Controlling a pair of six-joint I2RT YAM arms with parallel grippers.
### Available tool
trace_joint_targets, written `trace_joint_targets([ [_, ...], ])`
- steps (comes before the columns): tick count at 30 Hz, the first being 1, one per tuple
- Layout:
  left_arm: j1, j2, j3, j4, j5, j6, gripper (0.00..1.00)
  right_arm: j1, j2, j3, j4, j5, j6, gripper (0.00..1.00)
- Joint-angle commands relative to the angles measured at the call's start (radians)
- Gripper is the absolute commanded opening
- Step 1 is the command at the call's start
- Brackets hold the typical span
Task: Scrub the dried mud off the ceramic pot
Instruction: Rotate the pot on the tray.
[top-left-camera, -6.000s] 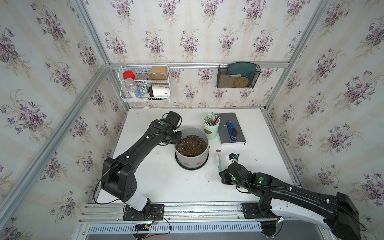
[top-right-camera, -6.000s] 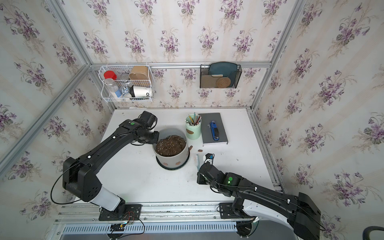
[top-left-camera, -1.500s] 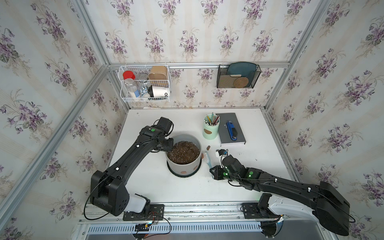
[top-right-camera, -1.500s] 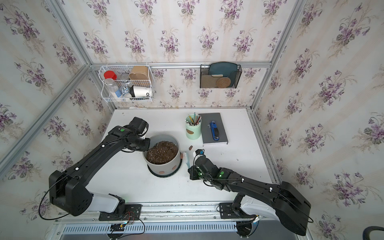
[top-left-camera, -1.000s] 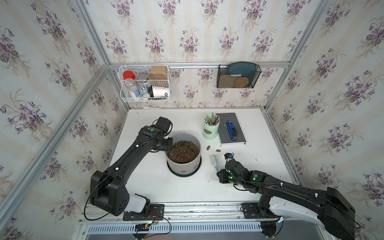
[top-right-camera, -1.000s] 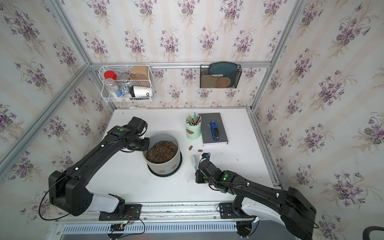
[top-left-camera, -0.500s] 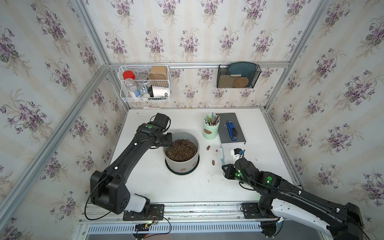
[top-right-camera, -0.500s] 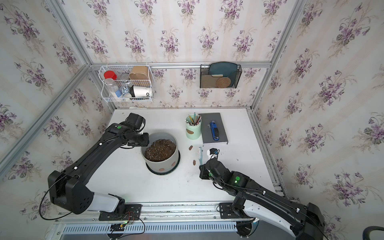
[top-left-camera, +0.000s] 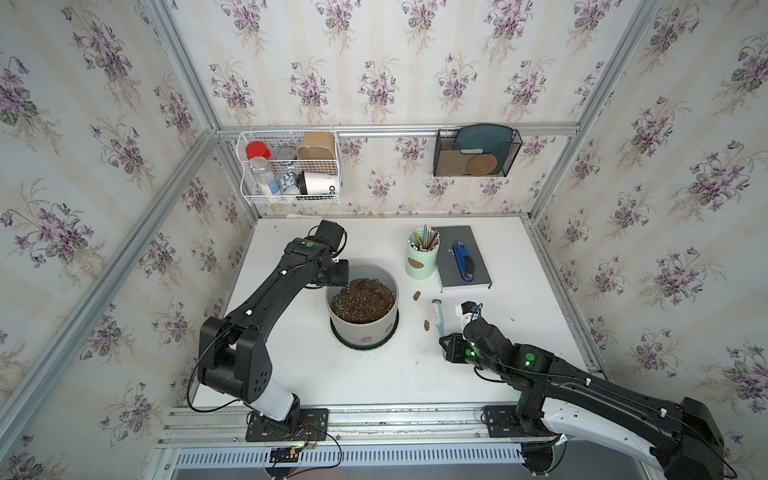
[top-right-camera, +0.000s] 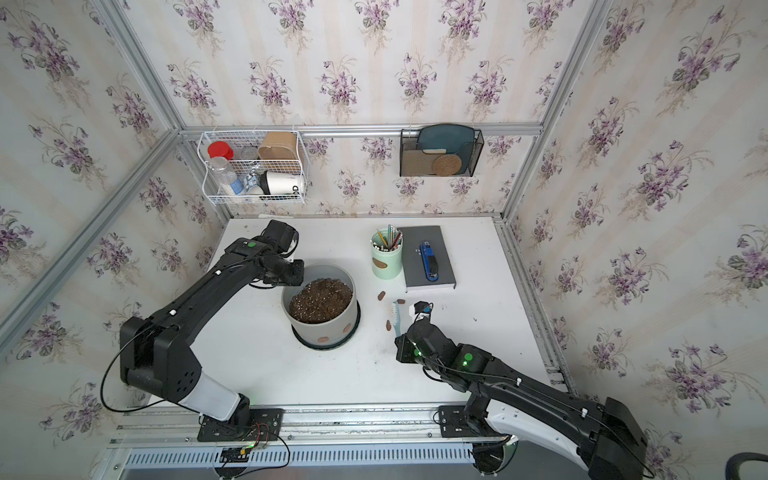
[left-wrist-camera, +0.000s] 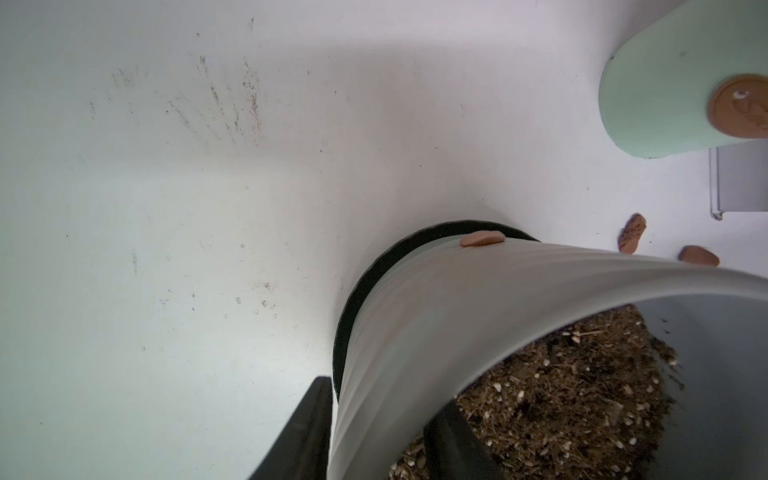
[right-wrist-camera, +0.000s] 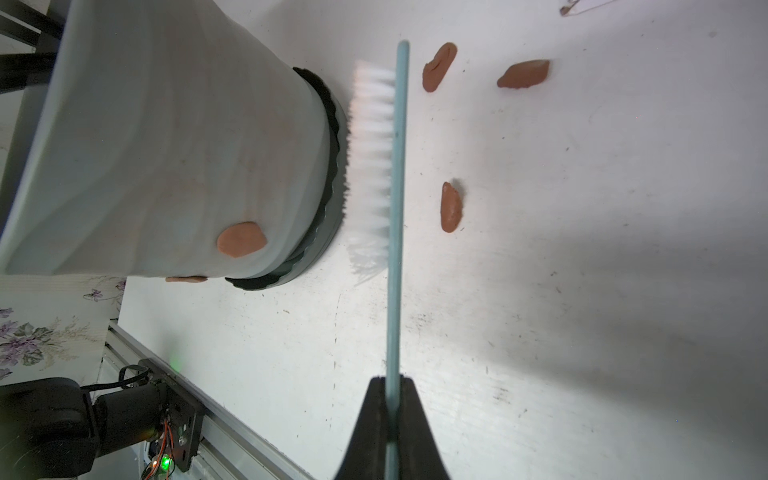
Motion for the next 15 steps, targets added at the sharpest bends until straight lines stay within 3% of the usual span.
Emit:
trace_joint_targets([
  [1,0.008,-0.012,-0.019,-0.005,-0.015,-0.005,0.29,0.0,0.003,-0.003,0.037,-0.011,0.008,0.0],
  [3,0.017,-0.02,-0.034,-0.012,-0.014,-0.01,0.19,0.001,0.003,-0.005,0.047,-0.014,0.01,0.0],
  [9,0.044,-0.066,-0.074,-0.041,-0.004,-0.039,0.01,0.002,0.021,-0.017,0.074,-0.02,0.023,0.0],
  [13,0.048,-0.105,-0.094,-0.056,0.049,-0.053,0.0,0.004,0.042,-0.025,0.09,-0.029,0.031,0.0],
  [15,0.047,-0.121,-0.103,-0.049,0.069,-0.056,0.08,0.005,0.054,-0.027,0.107,-0.032,0.033,0.0],
])
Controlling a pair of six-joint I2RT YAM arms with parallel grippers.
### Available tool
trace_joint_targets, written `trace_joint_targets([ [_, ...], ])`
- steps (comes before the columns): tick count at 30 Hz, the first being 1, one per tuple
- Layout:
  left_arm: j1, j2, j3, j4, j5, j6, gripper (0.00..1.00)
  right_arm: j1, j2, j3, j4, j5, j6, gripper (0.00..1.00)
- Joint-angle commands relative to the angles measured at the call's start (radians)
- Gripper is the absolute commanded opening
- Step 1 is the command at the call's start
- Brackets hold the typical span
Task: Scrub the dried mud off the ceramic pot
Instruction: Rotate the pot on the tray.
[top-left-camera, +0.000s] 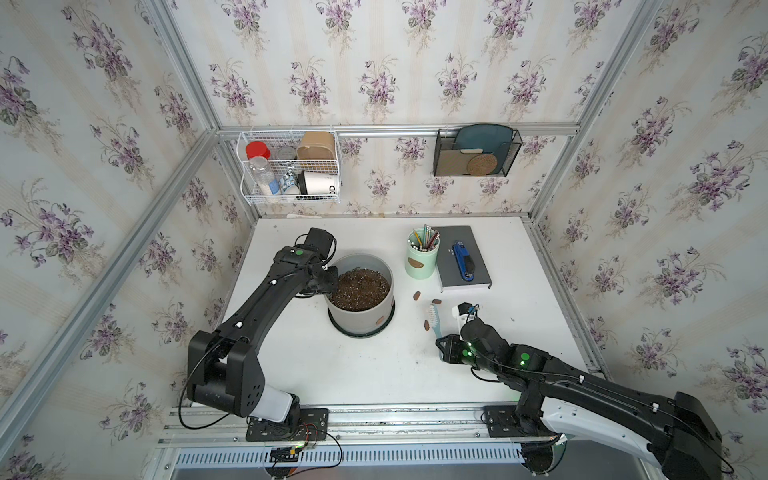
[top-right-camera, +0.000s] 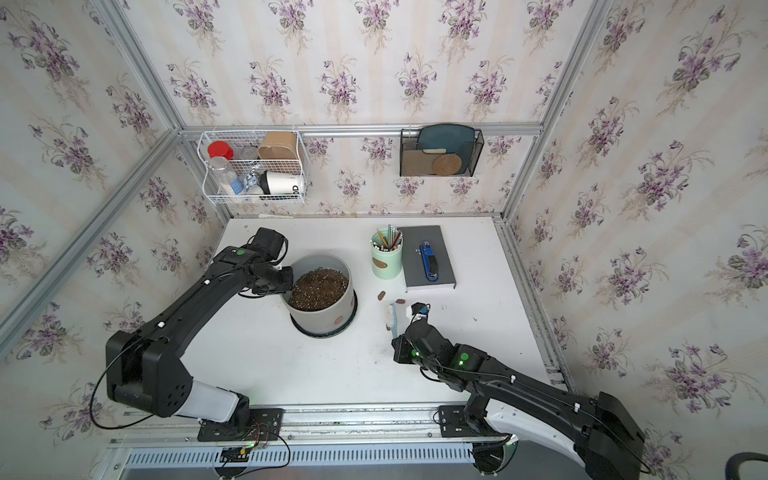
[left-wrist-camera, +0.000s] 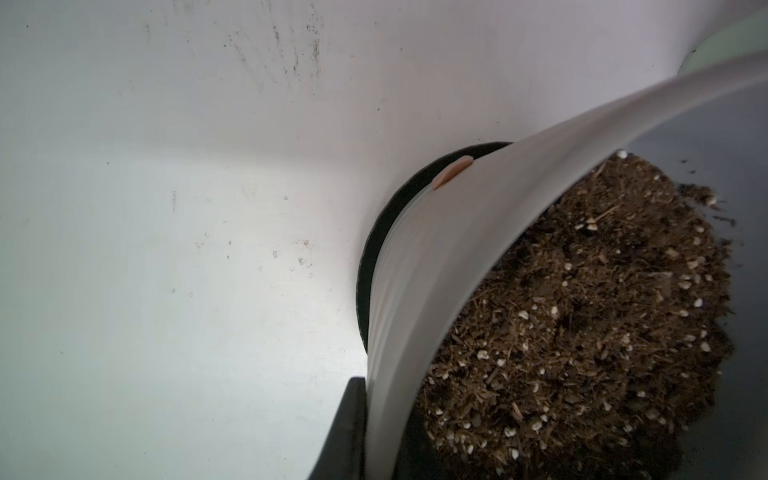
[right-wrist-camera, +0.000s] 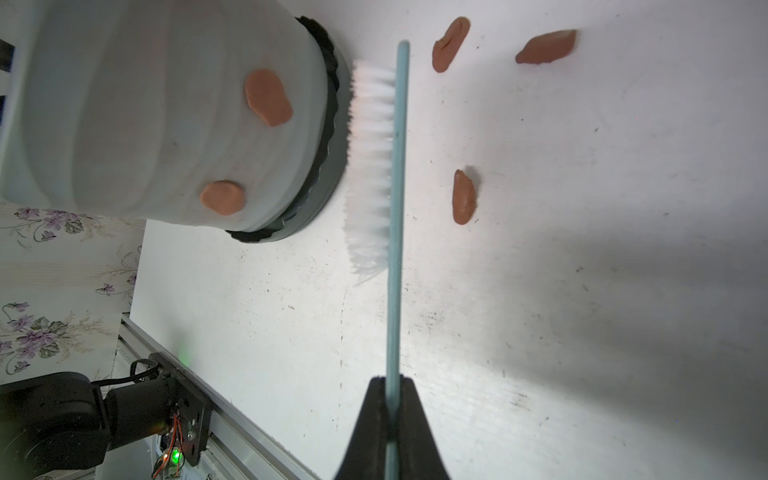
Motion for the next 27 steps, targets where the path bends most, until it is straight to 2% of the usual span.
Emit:
trace_joint_targets([
  [1,0.0,-0.023,-0.009,-0.016,0.088,-0.006,0.13,0.003,0.02,0.001,0.048,-0.004,0.009,0.0],
  [3,-0.002,-0.023,-0.011,-0.001,0.094,-0.008,0.24,0.003,0.039,0.007,0.056,-0.007,0.009,0.0],
  [6,0.0,0.0,0.015,0.02,0.097,-0.001,0.3,0.01,0.067,0.022,0.065,-0.012,0.006,0.0],
  [13,0.0,0.06,0.063,0.049,0.068,0.017,0.34,0.028,0.119,0.043,0.069,-0.003,0.001,0.0],
  [20,0.0,0.077,0.042,0.043,0.057,0.034,0.26,0.037,0.178,0.084,0.076,0.013,-0.006,0.0],
  [27,0.0,0.068,0.023,0.035,0.06,0.043,0.01,0.029,0.32,0.172,0.082,0.014,-0.049,0.0],
])
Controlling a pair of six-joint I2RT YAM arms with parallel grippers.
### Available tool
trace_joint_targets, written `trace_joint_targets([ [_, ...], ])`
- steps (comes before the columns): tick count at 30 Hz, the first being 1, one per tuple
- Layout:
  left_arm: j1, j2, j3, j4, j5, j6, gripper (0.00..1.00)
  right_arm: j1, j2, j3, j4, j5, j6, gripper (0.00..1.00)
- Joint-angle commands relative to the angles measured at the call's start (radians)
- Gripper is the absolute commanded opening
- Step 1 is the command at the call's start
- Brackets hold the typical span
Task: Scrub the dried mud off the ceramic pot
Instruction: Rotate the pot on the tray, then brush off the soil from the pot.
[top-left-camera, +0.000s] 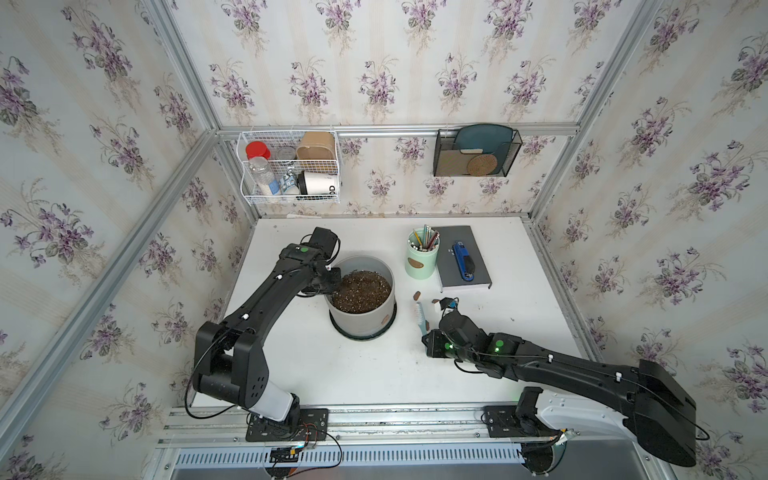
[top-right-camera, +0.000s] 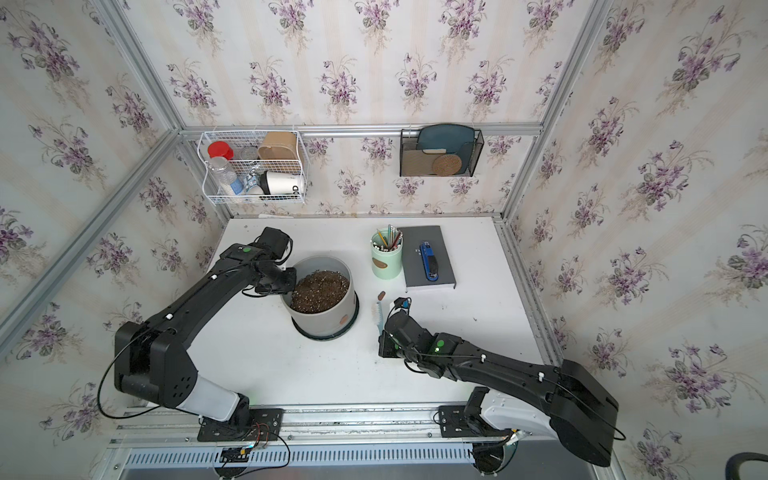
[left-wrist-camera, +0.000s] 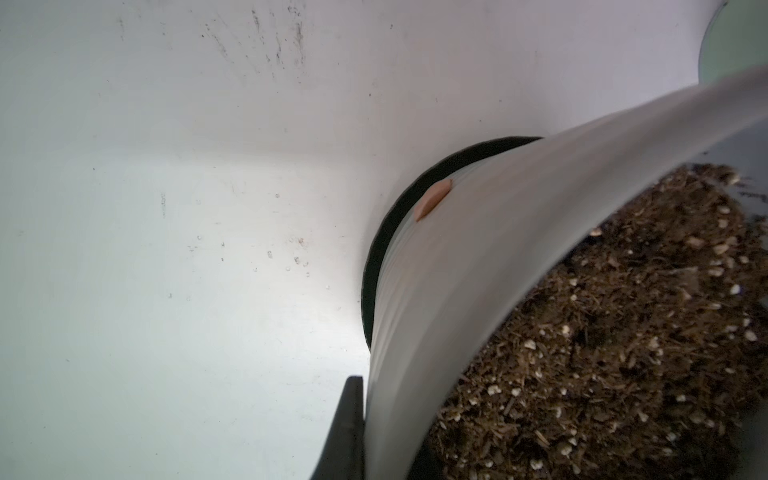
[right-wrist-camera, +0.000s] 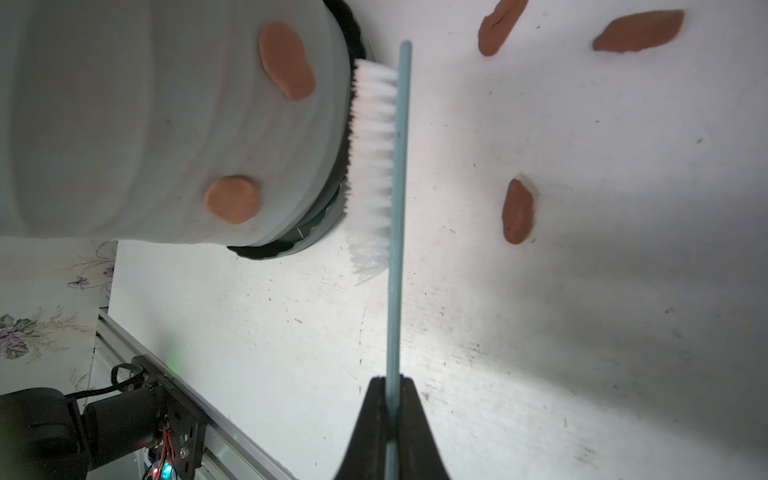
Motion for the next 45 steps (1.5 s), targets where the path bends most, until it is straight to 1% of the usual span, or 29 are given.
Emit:
trace_joint_targets([
  [1,0.001,-0.002,-0.011,0.035,0.055,-0.012,0.0,-0.005,0.056,0.041,0.019,0.009,-0.037,0.0],
  [3,0.001,-0.008,-0.012,0.033,0.062,-0.005,0.0,-0.011,0.093,0.065,0.023,0.007,-0.052,0.0],
  [6,-0.001,-0.012,-0.012,0.021,0.057,0.008,0.0,-0.035,0.122,0.111,-0.019,0.034,-0.071,0.0],
  [9,0.0,-0.028,-0.018,0.018,0.063,0.018,0.0,-0.067,0.089,0.137,-0.059,0.061,-0.103,0.0],
  [12,0.001,-0.043,-0.029,0.022,0.076,0.025,0.0,-0.125,0.051,0.141,-0.085,0.04,-0.127,0.0],
  [15,0.001,-0.051,-0.039,0.03,0.096,0.033,0.0,-0.143,0.034,0.149,-0.095,0.02,-0.169,0.0],
  [17,0.0,-0.052,-0.044,0.032,0.111,0.039,0.0,-0.143,0.035,0.144,-0.077,-0.005,-0.185,0.0],
  [21,0.0,-0.052,-0.05,0.036,0.13,0.047,0.0,-0.141,0.062,0.112,-0.038,-0.028,-0.168,0.0],
  [29,0.0,-0.041,-0.034,0.03,0.135,0.049,0.0,-0.123,0.187,0.086,0.095,-0.088,-0.137,0.0],
  [41,-0.001,-0.037,-0.035,0.036,0.141,0.044,0.0,-0.058,0.33,0.137,0.186,-0.09,-0.112,0.0],
  [45,0.0,-0.035,-0.035,0.035,0.126,0.037,0.0,-0.022,0.344,0.143,0.199,-0.084,-0.1,0.0],
])
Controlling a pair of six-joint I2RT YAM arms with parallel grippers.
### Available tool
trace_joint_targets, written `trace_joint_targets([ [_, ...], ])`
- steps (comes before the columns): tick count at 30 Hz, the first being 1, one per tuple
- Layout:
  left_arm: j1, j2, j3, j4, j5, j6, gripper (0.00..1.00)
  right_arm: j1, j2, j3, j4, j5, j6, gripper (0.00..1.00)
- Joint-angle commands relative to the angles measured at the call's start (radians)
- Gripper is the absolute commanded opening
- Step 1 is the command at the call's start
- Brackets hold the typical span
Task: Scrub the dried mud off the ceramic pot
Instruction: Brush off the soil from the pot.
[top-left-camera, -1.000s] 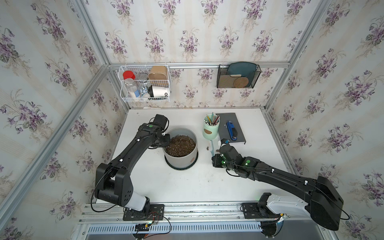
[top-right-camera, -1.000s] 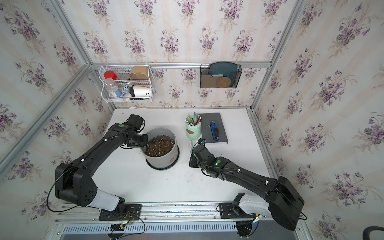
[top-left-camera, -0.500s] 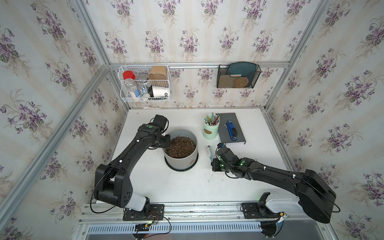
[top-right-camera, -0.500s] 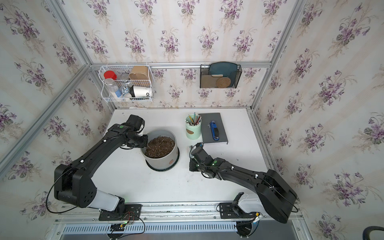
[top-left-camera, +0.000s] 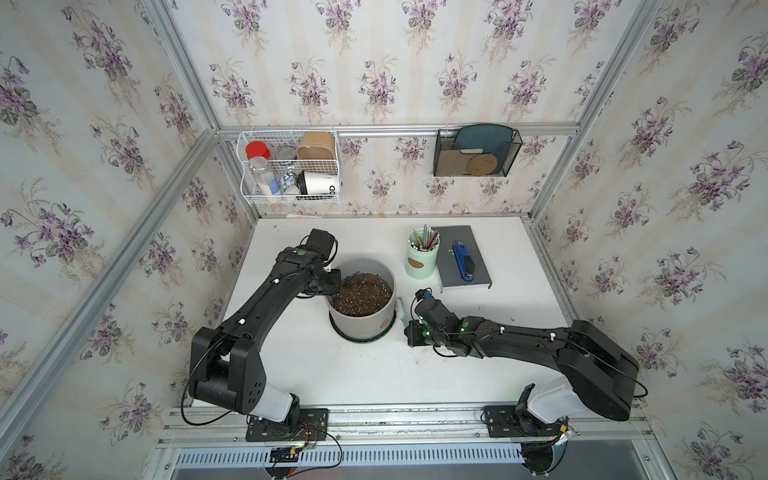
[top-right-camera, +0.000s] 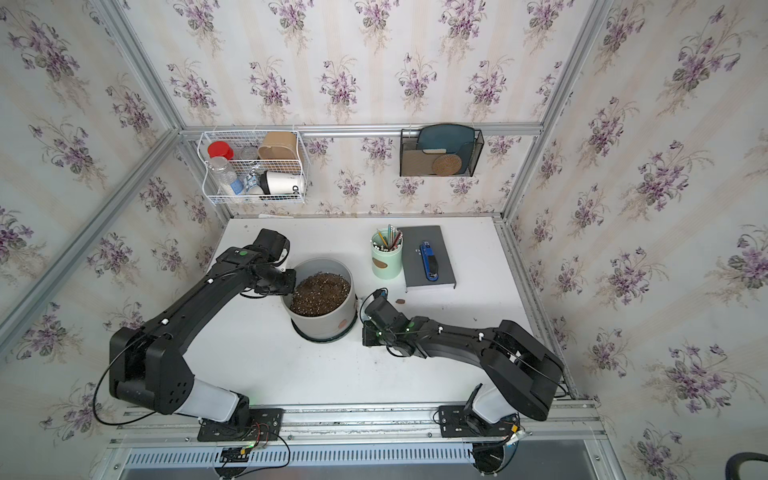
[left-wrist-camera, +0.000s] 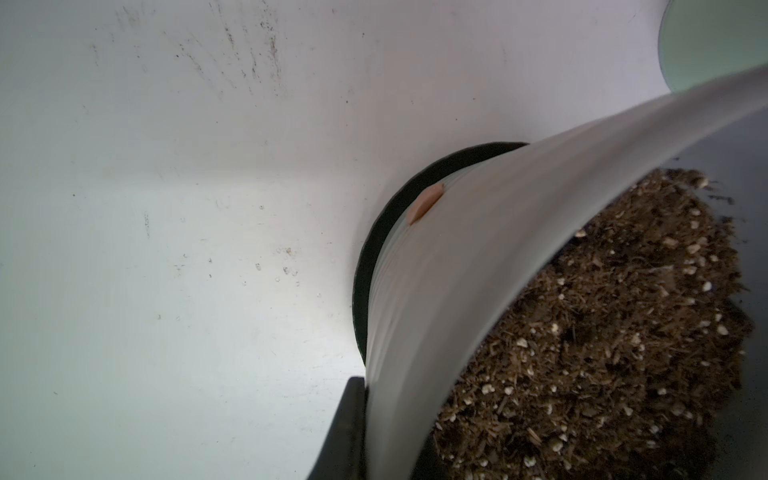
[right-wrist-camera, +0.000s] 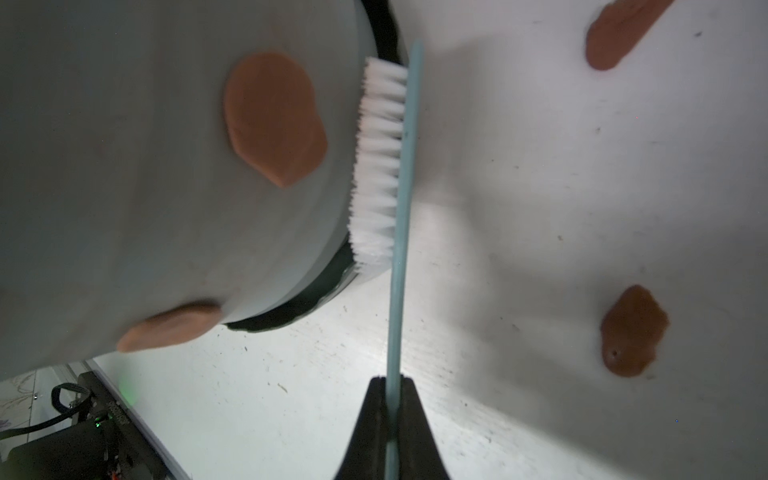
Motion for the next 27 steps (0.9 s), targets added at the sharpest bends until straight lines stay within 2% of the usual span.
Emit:
trace_joint_targets([
  [1,0.0,0.004,0.001,0.002,0.088,-0.012,0.0,0.024,0.001,0.006,0.044,0.002,0.014,0.0],
  [8,0.0,0.009,-0.009,0.011,0.082,-0.023,0.0,0.063,-0.023,0.002,0.056,0.015,0.039,0.0],
  [18,0.0,0.003,-0.012,-0.005,0.042,-0.026,0.0,0.064,-0.073,0.011,0.057,0.038,0.039,0.0],
  [27,0.0,0.0,-0.023,-0.004,0.029,-0.032,0.0,0.064,-0.138,-0.001,-0.017,0.113,0.039,0.0],
])
